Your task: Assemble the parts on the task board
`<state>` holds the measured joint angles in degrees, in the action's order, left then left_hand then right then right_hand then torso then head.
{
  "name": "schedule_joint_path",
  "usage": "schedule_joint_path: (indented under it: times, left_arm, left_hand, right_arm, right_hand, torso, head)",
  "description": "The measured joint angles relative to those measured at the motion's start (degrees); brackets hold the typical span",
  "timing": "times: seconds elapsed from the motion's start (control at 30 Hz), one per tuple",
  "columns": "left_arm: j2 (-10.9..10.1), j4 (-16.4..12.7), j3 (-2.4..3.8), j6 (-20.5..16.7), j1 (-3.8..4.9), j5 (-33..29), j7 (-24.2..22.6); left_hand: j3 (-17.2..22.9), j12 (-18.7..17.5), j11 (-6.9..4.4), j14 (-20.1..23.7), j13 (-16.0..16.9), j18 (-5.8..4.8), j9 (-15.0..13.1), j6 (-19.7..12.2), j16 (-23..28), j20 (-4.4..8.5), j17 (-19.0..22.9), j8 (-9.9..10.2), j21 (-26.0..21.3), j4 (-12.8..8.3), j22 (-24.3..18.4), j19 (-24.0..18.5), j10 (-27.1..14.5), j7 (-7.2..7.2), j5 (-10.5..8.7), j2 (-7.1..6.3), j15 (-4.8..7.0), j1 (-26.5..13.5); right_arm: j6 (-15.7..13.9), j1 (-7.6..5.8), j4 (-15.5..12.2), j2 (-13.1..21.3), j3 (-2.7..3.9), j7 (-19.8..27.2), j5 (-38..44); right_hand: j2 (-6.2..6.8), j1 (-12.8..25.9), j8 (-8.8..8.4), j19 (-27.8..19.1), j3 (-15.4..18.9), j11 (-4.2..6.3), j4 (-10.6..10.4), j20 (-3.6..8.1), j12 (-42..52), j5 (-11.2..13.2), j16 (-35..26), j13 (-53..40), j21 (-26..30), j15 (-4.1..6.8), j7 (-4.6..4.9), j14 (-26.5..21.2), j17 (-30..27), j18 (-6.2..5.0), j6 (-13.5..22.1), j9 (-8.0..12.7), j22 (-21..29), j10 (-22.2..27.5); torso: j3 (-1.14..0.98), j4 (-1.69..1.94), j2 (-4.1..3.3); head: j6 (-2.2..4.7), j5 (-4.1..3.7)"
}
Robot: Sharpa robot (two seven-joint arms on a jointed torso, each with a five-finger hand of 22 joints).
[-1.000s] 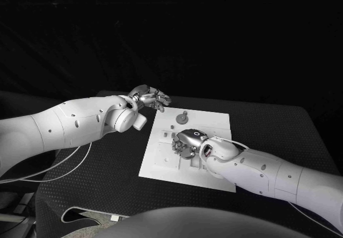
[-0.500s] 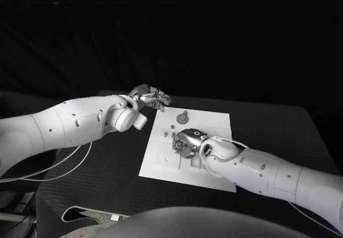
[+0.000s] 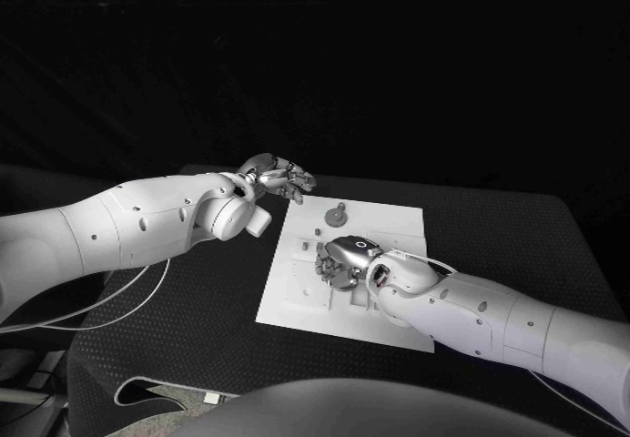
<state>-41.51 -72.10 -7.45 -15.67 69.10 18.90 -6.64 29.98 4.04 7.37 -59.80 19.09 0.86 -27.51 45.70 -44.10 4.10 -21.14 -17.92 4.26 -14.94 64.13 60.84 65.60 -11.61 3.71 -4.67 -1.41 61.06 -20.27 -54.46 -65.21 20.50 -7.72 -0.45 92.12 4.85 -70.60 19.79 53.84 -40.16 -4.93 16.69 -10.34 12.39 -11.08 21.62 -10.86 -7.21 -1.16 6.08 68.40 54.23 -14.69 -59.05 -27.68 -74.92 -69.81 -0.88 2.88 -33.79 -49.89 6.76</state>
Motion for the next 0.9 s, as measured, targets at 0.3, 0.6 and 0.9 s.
schedule_joint_path:
  times: [0.3, 0.6, 0.9]
  left_arm:
    - [0.0, -0.01, 0.01, 0.01, 0.01, 0.0, 0.01]
    - [0.03, -0.01, -0.01, 0.01, 0.02, -0.01, 0.03]
    - [0.01, 0.0, 0.0, 0.02, 0.02, -0.01, 0.07]
  left_hand:
    - [0.0, 0.0, -0.01, -0.06, 0.0, 0.0, 0.06, 0.0, 0.0, 0.09, -0.05, 0.0, 0.0, 0.0, 0.01, 0.09, 0.0, 0.0, 0.0, 0.0, 0.06, 0.0]
    - [0.0, 0.0, -0.01, -0.06, 0.0, 0.0, 0.05, 0.0, 0.0, 0.09, -0.11, 0.0, 0.0, 0.0, -0.05, 0.09, 0.01, 0.0, 0.0, 0.0, 0.06, 0.0]
    - [0.0, 0.0, -0.02, -0.06, 0.0, 0.0, 0.05, 0.0, 0.0, 0.09, -0.11, 0.0, 0.0, 0.0, -0.04, 0.09, 0.01, 0.0, 0.0, 0.0, 0.06, 0.0]
  right_arm:
    - [-0.16, 0.0, -0.02, -0.05, 0.0, -0.04, 0.04]
    - [-0.06, 0.01, 0.65, -0.48, -0.05, -0.12, 0.29]
    - [-0.07, 0.01, 0.78, -0.42, -0.06, -0.16, 0.62]
  right_hand:
    - [0.0, 0.0, 0.0, 0.0, -0.16, 0.0, 0.16, 0.0, 0.0, 0.0, -0.23, 0.0, 0.0, 0.0, 0.0, 0.0, 0.05, 0.0, 0.0, 0.0, 0.0, 0.0]
    - [0.0, 0.0, -0.01, 0.0, -0.16, 0.0, 0.16, 0.0, 0.0, 0.0, -0.23, -0.06, 0.0, 0.0, 0.0, 0.0, 0.11, 0.01, 0.0, 0.02, 0.0, 0.0]
    - [0.0, 0.0, -0.01, 0.0, -0.16, 0.0, 0.16, 0.0, -0.01, 0.0, -0.23, -0.16, 0.0, 0.0, 0.0, 0.0, 0.15, 0.01, 0.0, -0.05, 0.01, 0.0]
  torso:
    - [0.0, -0.01, 0.01]
    - [-0.01, -0.01, -0.01]
    - [-0.01, 0.0, -0.01]
  head:
    - [-0.04, 0.05]
    - [-0.08, 0.01]
    - [-0.12, -0.03]
